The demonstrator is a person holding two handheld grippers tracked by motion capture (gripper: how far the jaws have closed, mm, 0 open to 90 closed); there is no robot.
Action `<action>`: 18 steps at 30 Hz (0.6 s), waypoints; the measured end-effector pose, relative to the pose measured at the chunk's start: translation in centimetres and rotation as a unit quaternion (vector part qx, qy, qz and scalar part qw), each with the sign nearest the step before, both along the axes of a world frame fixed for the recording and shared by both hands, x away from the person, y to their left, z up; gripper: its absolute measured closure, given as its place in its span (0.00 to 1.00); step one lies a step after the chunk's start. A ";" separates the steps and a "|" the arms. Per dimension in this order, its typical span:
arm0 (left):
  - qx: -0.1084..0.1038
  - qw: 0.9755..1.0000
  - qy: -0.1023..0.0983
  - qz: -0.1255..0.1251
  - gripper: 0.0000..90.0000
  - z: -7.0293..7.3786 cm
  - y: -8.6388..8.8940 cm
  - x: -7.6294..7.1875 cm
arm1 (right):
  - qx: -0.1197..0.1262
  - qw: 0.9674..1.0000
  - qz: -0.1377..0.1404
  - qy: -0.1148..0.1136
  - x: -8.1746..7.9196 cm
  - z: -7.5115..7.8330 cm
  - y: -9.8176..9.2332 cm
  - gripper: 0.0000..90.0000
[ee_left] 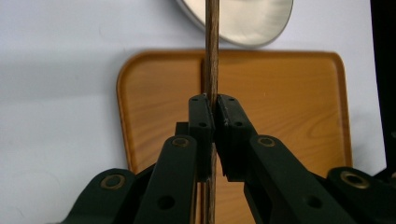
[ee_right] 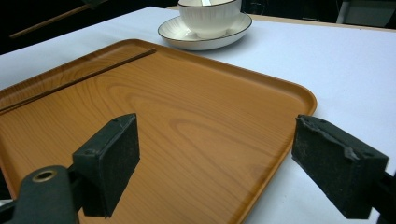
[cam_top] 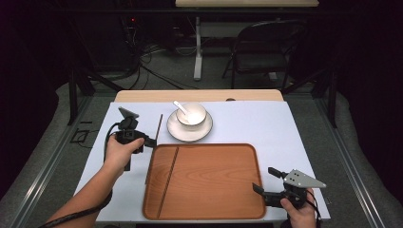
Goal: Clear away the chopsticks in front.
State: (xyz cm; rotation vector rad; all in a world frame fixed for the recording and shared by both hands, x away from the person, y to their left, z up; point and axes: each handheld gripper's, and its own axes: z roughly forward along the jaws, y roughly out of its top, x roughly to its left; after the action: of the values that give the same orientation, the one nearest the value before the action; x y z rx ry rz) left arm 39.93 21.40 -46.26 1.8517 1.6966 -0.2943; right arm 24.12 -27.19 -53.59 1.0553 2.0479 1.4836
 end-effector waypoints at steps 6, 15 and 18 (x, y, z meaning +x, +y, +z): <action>-0.011 1.000 0.012 -0.007 0.94 -1.3 0.4 -2.3 | 0.000 1.000 0.001 -0.001 0.0 0.0 0.1 0.16; -0.027 0.999 0.021 -0.011 0.94 -3.0 0.6 -4.4 | -0.001 1.000 0.001 -0.001 0.1 0.0 0.2 0.16; -0.031 0.999 0.026 -0.011 0.94 -3.6 0.5 -5.0 | -0.001 1.000 0.000 -0.001 0.1 0.0 0.2 0.16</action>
State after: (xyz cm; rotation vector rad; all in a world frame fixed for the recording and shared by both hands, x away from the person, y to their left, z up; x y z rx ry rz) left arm 34.93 21.92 -49.89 1.8333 1.6832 -0.4027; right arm 24.18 -27.00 -53.55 1.0526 2.0491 1.4808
